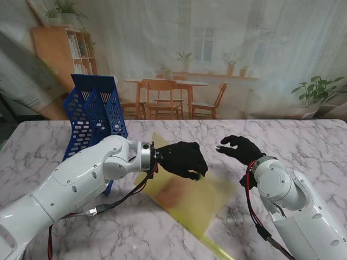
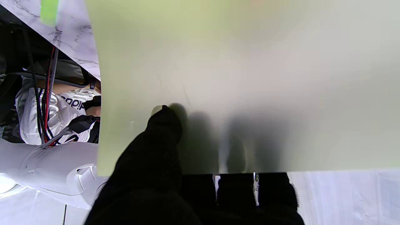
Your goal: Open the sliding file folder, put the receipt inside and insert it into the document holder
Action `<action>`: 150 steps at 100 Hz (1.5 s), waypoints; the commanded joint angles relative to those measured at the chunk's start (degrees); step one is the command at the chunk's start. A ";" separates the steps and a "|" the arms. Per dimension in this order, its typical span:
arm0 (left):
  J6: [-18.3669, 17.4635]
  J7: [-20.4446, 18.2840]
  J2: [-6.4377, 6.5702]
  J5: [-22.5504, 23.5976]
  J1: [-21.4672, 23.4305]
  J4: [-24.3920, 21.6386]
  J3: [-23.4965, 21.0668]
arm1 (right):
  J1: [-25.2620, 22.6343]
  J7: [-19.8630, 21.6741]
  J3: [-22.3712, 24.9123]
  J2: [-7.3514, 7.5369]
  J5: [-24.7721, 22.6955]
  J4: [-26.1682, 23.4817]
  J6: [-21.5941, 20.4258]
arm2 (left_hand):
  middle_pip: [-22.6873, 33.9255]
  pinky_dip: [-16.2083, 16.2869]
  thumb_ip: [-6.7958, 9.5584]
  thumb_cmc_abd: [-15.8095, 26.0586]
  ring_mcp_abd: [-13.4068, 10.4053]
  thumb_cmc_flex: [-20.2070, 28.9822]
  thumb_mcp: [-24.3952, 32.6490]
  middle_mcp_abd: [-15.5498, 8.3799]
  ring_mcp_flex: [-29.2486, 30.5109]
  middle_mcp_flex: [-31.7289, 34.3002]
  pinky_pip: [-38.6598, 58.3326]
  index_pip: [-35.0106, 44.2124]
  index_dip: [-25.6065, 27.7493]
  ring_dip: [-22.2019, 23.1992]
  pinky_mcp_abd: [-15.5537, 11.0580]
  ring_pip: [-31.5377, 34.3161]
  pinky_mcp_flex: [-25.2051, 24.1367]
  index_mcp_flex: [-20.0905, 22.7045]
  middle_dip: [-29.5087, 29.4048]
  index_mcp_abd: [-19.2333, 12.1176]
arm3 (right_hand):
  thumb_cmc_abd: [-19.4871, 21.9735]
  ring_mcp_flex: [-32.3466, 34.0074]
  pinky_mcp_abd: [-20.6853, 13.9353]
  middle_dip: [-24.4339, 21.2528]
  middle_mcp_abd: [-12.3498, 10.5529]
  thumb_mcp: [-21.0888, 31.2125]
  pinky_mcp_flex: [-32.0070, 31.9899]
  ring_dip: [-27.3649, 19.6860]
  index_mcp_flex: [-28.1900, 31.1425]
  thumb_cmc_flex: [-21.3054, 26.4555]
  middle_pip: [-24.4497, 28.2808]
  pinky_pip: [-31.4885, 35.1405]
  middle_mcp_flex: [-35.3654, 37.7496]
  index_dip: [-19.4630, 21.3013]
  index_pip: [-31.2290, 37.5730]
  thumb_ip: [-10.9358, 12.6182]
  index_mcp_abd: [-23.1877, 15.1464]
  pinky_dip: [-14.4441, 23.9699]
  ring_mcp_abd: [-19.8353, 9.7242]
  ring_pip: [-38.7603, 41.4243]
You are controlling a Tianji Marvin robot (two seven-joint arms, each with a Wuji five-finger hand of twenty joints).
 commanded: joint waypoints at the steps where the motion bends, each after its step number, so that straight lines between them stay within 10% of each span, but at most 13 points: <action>1: -0.22 -0.28 -0.11 0.56 -0.37 -0.18 -0.08 | 1.91 -0.23 0.21 0.23 -0.05 1.27 0.34 | 1.44 0.26 4.28 8.93 -0.42 6.75 8.39 -0.90 -1.41 -1.23 -0.72 22.99 7.65 -0.08 -0.67 1.23 -0.59 10.47 -0.61 -6.72 | 1.22 -0.98 1.35 -1.56 -1.54 -0.26 -1.84 -3.36 -0.04 -0.64 -2.83 -5.36 0.28 -1.44 -1.26 0.92 0.66 -2.82 -0.71 -6.25; 30: -1.11 -0.19 0.08 1.36 0.06 -1.38 -1.10 | 8.96 3.95 -1.75 0.81 1.79 8.78 3.62 | 1.53 0.28 4.26 9.03 -0.42 6.75 8.43 -0.89 -1.39 -1.14 -0.65 23.05 7.68 -0.05 -0.67 1.27 -0.56 10.46 -0.68 -6.69 | 3.77 -2.87 2.33 -4.58 -2.53 -8.49 -4.76 -8.55 -7.39 -4.92 -10.40 -20.71 -2.52 -3.36 -5.76 0.95 2.13 -4.14 -2.11 -18.89; 69: -1.15 0.22 0.06 1.71 0.36 -1.49 -1.11 | 15.87 6.83 -9.31 0.89 4.28 17.45 9.53 | 1.67 0.24 4.24 9.03 -0.43 6.75 8.46 -0.96 -1.35 -1.06 -0.65 23.07 7.69 -0.05 -0.71 1.26 -0.48 10.39 -0.70 -6.60 | 7.89 0.61 3.99 -4.61 -1.01 -16.16 -1.21 -7.36 -10.04 -6.14 -10.83 -20.93 -3.04 -3.12 -7.82 1.60 3.83 -0.24 0.55 -19.47; 100: -0.96 0.23 0.11 1.76 0.62 -1.65 -1.27 | 18.02 11.99 -12.66 1.75 8.46 19.29 14.16 | 1.65 0.23 4.26 9.08 -0.48 6.75 8.48 -0.96 -1.26 -1.17 -0.63 23.09 7.68 -0.02 -0.75 1.32 -0.46 10.36 -0.77 -6.59 | 9.52 18.54 10.54 -3.03 3.92 -20.38 12.43 -2.90 -7.51 -4.58 -7.71 2.61 4.25 -0.17 -7.54 2.53 6.90 -2.61 8.53 -4.06; 124: -0.86 -0.04 0.19 1.74 0.55 -1.68 -1.25 | 18.01 13.93 -12.43 2.05 10.52 19.54 13.70 | 1.71 0.22 4.24 9.06 -0.45 6.75 8.52 -0.95 -1.21 -1.14 -0.62 23.07 7.65 0.00 -0.84 1.35 -0.40 10.30 -0.78 -6.61 | 11.21 26.44 7.20 -1.10 5.83 -21.63 19.56 4.91 -6.40 -4.38 -3.83 19.48 14.30 0.30 -7.31 2.70 8.02 0.76 6.65 15.29; 150: -0.04 0.06 -0.15 1.04 -0.21 -0.68 0.11 | 16.52 13.35 -11.05 1.85 11.80 17.20 12.93 | 1.71 0.19 4.24 9.03 -0.39 6.75 8.57 -0.90 -1.25 -1.15 -0.65 23.04 7.62 0.00 -0.83 1.34 -0.43 10.27 -0.83 -6.52 | 11.93 47.40 10.35 8.03 5.80 -22.63 38.02 8.24 -4.35 -4.85 13.83 30.56 34.14 -2.61 -5.82 3.05 10.03 3.32 3.92 39.22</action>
